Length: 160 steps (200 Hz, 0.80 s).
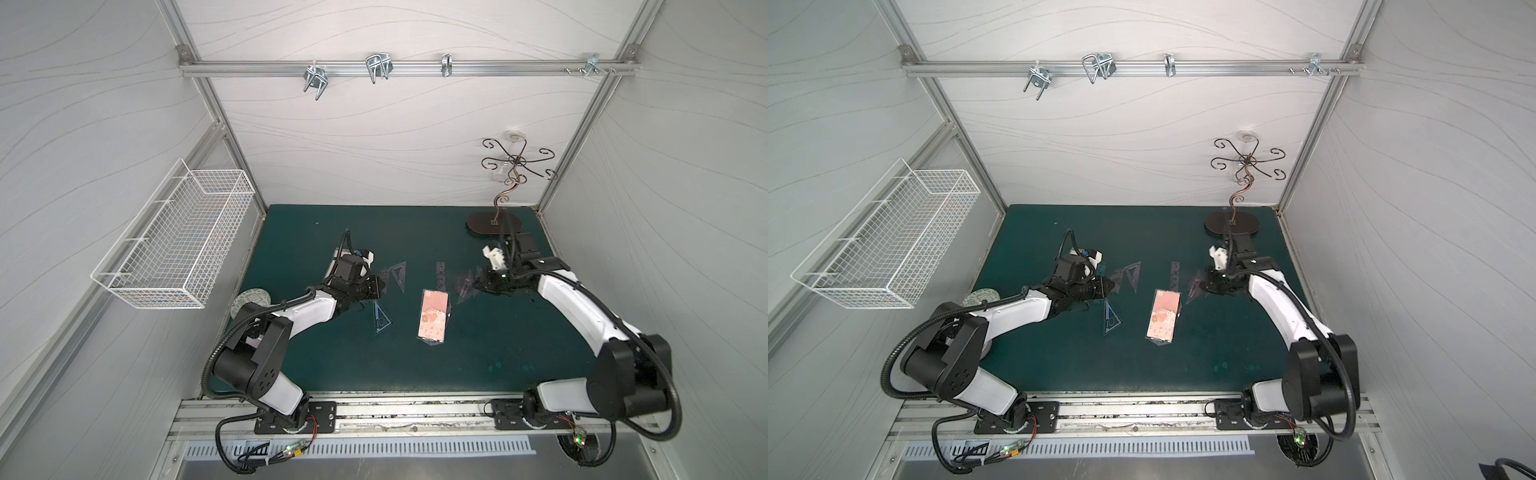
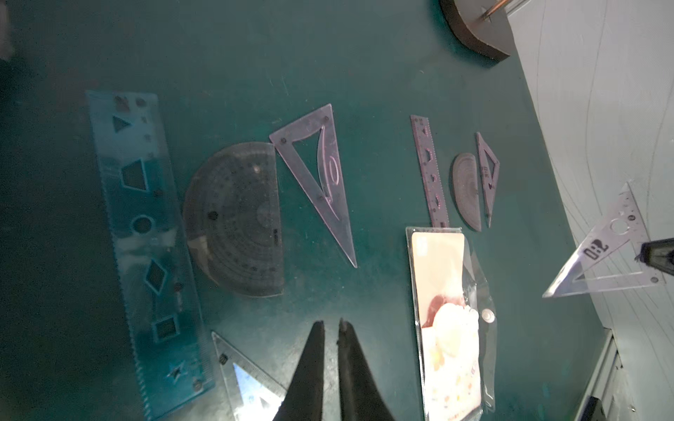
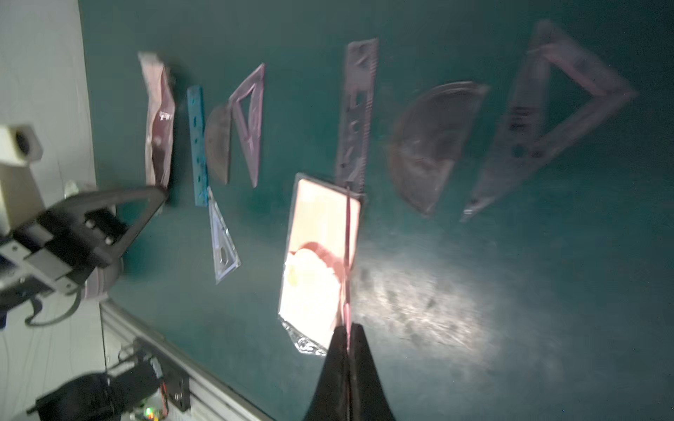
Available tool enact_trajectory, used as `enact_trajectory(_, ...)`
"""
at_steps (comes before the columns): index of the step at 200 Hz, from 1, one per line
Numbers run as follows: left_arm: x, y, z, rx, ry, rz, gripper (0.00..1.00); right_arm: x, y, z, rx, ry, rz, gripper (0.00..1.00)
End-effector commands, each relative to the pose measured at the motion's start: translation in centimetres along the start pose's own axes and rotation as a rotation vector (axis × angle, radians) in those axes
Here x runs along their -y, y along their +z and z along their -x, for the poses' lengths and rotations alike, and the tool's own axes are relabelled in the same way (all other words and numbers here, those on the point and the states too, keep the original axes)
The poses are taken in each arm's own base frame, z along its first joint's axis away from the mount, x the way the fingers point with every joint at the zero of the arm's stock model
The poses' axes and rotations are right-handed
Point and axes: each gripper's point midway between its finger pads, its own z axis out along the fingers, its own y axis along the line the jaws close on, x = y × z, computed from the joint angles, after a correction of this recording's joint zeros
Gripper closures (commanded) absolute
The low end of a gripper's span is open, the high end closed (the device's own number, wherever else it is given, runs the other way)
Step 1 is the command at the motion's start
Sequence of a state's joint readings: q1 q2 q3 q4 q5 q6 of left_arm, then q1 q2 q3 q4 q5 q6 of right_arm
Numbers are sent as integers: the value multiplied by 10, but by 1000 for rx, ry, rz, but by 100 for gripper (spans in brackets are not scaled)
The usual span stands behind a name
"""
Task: Open the ruler set and take out the ruler
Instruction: Place the ruler at the center of the board.
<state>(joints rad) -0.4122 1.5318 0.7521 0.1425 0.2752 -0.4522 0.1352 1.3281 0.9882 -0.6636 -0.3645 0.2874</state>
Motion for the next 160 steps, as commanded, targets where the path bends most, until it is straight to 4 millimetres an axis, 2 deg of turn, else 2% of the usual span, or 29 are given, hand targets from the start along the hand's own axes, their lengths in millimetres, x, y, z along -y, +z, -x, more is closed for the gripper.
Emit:
enact_trajectory(1,-4,-9,22,67,14,57,80,27,8,-23,-71,106,-2,100)
enact_trajectory(30,-9,-11,25,92,-1,82,62,36,31,-37,-93,188,77,100)
enact_trajectory(56,-26,-21,32,147,-22,181,55,47,53,-45,-106,267,103,100)
enact_trajectory(73,-41,-32,38,186,-41,244,52,58,60,-46,-78,356,145,100)
enact_trajectory(93,-46,-37,43,202,-55,236,50,73,65,-51,-74,395,106,100)
enact_trajectory(105,-43,-37,44,189,-39,234,49,80,66,-55,-85,400,69,82)
enact_trajectory(129,-41,-36,43,171,-33,227,44,86,57,-56,-58,396,10,58)
enact_trajectory(133,-40,-36,43,168,-30,223,43,85,55,-54,-48,387,8,50)
enact_trajectory(148,-39,-36,41,153,-30,217,43,74,40,-45,-5,322,-24,50)
enact_trajectory(160,-41,-36,37,141,-35,227,42,46,32,-33,44,190,15,54)
